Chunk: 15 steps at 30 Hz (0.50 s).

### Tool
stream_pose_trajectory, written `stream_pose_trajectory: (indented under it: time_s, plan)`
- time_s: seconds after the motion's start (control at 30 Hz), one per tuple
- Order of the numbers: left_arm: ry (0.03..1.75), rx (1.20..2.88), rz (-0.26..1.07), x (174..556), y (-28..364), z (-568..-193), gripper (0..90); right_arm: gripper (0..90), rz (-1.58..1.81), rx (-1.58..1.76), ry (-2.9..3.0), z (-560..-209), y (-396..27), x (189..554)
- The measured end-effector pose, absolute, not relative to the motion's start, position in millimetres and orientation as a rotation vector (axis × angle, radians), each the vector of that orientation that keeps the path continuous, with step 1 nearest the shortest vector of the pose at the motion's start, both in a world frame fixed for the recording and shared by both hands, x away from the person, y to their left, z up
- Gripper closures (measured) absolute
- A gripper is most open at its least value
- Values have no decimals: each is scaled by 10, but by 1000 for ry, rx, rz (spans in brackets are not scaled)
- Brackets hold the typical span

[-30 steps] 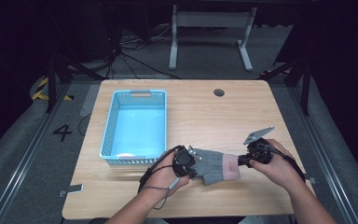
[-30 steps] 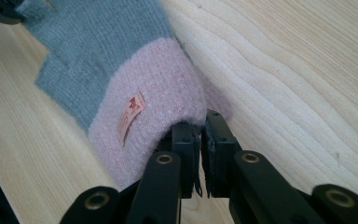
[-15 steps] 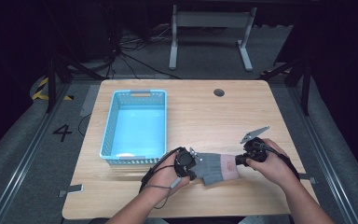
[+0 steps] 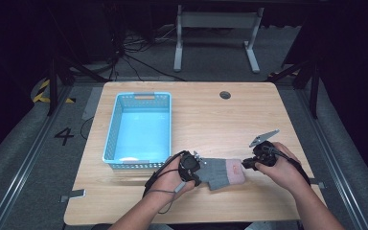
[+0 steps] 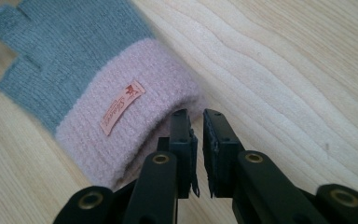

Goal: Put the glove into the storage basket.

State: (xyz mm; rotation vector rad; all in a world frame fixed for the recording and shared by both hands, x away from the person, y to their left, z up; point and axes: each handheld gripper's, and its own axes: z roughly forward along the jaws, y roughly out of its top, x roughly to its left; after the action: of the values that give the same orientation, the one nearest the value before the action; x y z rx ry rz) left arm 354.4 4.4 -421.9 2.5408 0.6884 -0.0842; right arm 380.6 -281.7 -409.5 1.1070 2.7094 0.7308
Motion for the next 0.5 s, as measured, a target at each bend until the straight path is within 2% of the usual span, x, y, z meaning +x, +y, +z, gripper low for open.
stream_pose_trajectory:
  time_s: [0.13, 0.5]
  plan:
    - [695, 2499, -55, 3529, 49, -4152, 662, 825, 750, 1115, 2686, -4023, -2872, 3781]
    - [681, 2442, -35, 3531, 9, -4043, 552, 781, 779, 1167, 2637, -3946, -3016, 3771]
